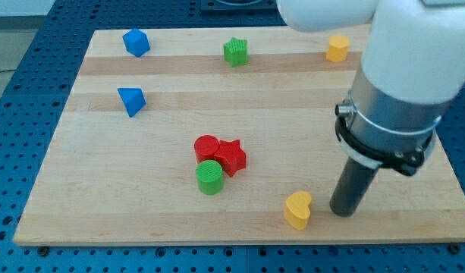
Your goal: Push the yellow heart to the left side
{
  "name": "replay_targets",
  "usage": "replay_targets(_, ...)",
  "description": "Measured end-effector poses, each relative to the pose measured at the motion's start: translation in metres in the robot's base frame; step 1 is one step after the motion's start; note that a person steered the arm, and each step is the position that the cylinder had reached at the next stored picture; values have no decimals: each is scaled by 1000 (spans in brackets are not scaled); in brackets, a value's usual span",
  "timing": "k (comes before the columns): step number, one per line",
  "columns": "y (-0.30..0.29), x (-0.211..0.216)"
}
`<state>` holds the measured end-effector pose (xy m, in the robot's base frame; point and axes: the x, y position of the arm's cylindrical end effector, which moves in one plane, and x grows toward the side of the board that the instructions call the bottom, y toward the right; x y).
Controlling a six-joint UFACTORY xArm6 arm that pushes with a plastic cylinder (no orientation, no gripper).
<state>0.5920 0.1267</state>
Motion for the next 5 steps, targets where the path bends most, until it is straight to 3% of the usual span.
replay_targets(2, -74, 11)
replay_targets(4, -28, -41)
replay_targets(5, -54, -32)
